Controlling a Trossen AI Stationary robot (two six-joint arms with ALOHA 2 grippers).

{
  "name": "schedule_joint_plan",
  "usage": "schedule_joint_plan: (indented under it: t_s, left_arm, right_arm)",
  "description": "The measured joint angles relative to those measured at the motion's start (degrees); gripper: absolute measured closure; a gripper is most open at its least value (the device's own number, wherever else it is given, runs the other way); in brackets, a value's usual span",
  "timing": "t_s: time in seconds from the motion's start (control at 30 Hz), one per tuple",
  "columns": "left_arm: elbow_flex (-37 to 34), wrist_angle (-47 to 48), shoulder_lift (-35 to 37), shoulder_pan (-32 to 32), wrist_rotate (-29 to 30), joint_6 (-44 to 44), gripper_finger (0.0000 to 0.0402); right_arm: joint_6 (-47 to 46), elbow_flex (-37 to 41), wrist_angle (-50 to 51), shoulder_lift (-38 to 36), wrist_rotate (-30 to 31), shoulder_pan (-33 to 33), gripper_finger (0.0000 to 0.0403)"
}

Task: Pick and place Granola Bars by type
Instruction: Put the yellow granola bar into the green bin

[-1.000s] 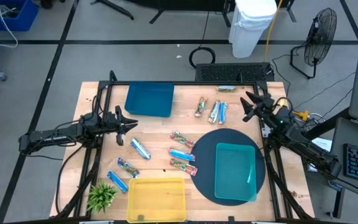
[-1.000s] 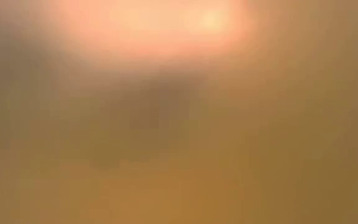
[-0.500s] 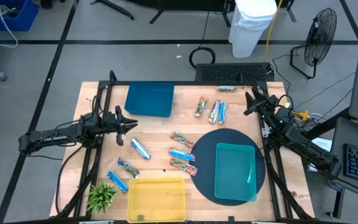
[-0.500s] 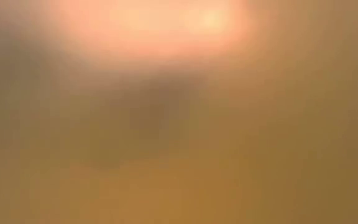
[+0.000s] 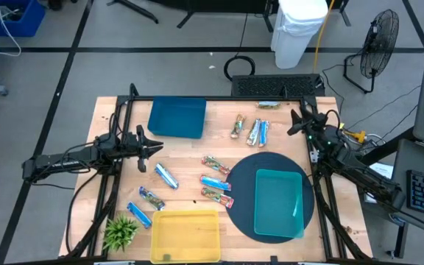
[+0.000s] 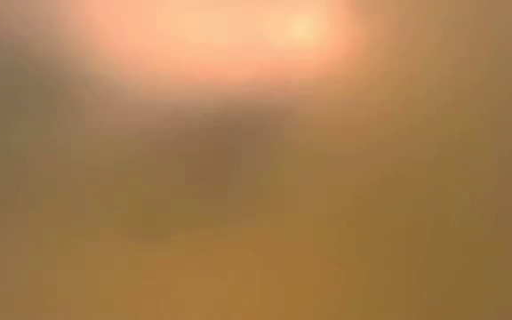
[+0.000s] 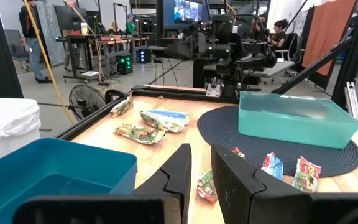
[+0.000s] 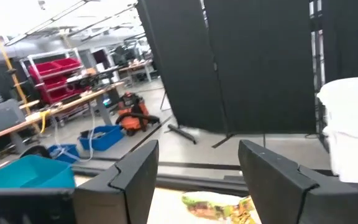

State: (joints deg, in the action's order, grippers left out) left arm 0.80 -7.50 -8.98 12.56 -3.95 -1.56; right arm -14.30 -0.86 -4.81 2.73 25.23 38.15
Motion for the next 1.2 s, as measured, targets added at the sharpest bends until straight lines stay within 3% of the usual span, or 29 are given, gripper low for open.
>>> schedule_joint_plan:
  t_s: [0.17,0.33,0.47,0.63,0.73,0.83,1.03,1.1,1.2]
  left_arm:
    - [0.0,0.0,0.0,0.0,0.0,0.0,0.0332]
    - [0.0,0.0,0.0,0.0,0.0,0.0,0.0332]
    - [0.0,0.0,0.0,0.0,0.0,0.0,0.0332]
    - [0.0,0.0,0.0,0.0,0.0,0.0,0.0332]
    - [0.0,0.0,0.0,0.0,0.0,0.0,0.0332]
    - [0.0,0.0,0.0,0.0,0.0,0.0,0.0332]
    - [0.0,0.0,0.0,0.0,-0.3,0.0,0.0332]
    - [0.0,0.0,0.0,0.0,-0.3,0.0,0.0332]
    - [0.0,0.0,0.0,0.0,-0.3,0.0,0.0332]
  right_arm:
    - [-0.9,0.0,0.0,1.3,-0.1,0.0,0.0191]
    - [1.3,0.0,-0.1,3.1,-7.8,0.0,0.0213]
    - [2.8,-0.1,-3.4,5.1,-13.7,0.0,0.0274]
    - [6.1,-5.3,-3.3,10.4,-19.2,0.0,0.0385]
    - [8.9,-12.2,-4.3,16.5,-19.3,0.0,0.0393]
    - [13.7,-20.5,2.2,25.4,-18.2,0.1,0.0401]
    - [25.1,-41.8,17.2,47.3,-2.6,3.6,0.0402]
    - [25.0,-48.2,22.1,54.7,-5.0,6.5,0.0402]
    - [23.3,-55.2,29.6,64.7,-14.4,11.4,0.0403]
